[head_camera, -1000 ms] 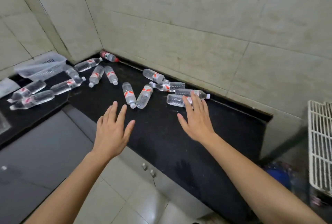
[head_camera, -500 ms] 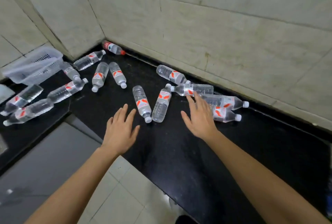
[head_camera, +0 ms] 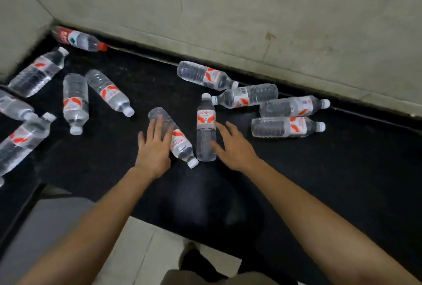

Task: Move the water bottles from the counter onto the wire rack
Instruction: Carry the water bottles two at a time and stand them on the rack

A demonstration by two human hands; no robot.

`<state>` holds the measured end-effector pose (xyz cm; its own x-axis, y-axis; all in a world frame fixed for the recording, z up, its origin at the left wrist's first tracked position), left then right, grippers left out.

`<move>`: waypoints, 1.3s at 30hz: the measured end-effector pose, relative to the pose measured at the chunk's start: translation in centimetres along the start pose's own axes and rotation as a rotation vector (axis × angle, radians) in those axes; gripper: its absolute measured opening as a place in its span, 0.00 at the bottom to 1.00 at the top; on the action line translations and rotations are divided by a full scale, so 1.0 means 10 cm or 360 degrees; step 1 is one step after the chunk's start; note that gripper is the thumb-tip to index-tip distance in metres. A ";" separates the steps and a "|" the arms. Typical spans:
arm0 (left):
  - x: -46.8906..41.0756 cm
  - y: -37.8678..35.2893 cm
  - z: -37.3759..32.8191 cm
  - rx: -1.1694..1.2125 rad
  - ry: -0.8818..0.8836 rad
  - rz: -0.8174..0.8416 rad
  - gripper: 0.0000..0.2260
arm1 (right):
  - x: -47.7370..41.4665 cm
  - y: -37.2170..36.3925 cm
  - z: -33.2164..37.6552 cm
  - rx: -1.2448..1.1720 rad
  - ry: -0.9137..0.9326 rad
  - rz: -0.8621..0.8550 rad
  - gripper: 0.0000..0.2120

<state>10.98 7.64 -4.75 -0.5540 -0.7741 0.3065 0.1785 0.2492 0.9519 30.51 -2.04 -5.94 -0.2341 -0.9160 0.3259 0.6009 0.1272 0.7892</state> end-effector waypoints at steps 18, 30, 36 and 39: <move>-0.08 -0.27 0.34 0.0089 -0.0113 0.0063 0.29 | 0.16 -0.24 -0.09 -0.0425 -0.0554 0.0021 0.41; 0.33 -0.75 0.05 0.1466 0.0249 0.0254 0.18 | 1.13 -0.48 -0.41 -0.0269 -0.0799 0.0261 0.57; 0.41 -0.80 0.26 0.1331 0.0477 0.0110 0.28 | 1.06 -0.58 -0.37 -0.0311 -0.0842 0.0180 0.47; 0.49 -0.84 0.43 0.1288 0.0709 0.0117 0.26 | 0.94 -0.62 -0.37 -0.0377 -0.0857 -0.0040 0.36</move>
<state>3.26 4.27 -11.27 -0.1699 -0.8506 0.4976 -0.5141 0.5073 0.6916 27.41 -12.83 -9.68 -0.5683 -0.5877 0.5759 0.7300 -0.0370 0.6825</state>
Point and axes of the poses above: each hand's wrist, its own x-axis away from the middle knuckle, its own y-axis out of the back of the hand, z = x × y, the point moved 8 cm from there along -x, towards the middle knuckle, and after that the axes turned 2 degrees about -z, right-handed, at the moved point
